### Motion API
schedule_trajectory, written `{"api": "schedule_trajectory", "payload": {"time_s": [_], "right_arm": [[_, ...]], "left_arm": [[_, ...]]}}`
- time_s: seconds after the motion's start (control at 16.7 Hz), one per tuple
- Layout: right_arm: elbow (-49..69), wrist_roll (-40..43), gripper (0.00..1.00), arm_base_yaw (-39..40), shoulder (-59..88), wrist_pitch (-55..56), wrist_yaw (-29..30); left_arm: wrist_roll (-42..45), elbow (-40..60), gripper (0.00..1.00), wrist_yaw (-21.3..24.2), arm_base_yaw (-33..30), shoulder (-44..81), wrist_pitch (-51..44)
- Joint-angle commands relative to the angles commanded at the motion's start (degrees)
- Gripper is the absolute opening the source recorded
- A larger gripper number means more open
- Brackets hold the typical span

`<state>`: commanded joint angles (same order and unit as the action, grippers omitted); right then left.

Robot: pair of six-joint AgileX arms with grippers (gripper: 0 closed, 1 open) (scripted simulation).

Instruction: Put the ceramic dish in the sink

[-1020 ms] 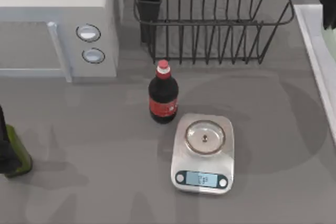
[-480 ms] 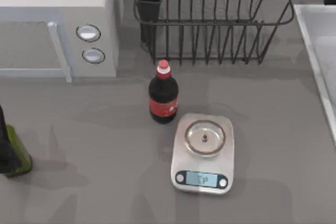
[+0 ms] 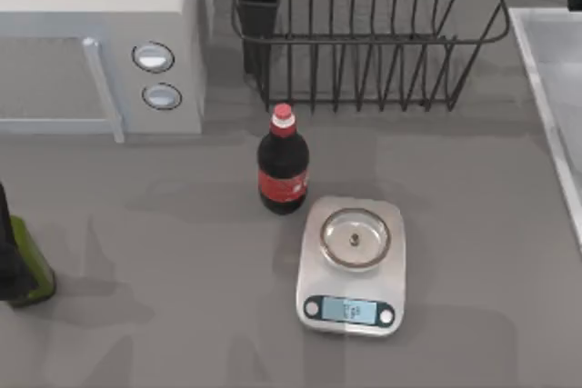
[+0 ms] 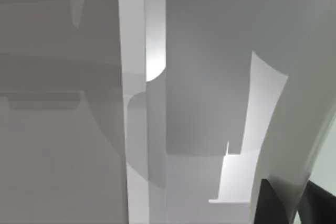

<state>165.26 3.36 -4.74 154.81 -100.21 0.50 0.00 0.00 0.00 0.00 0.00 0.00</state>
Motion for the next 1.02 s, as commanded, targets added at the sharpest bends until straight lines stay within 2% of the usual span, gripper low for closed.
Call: {"api": "schedule_trajectory", "payload": {"time_s": [0.66,1.02], "right_arm": [[0.00,0.00,0.98,0.00,0.00,0.00,0.00],[0.00,0.00,1.00,0.00,0.00,0.00,0.00]], "left_arm": [[0.00,0.00,1.00,0.00,0.00,0.00,0.00],[0.00,0.00,1.00,0.00,0.00,0.00,0.00]]}}
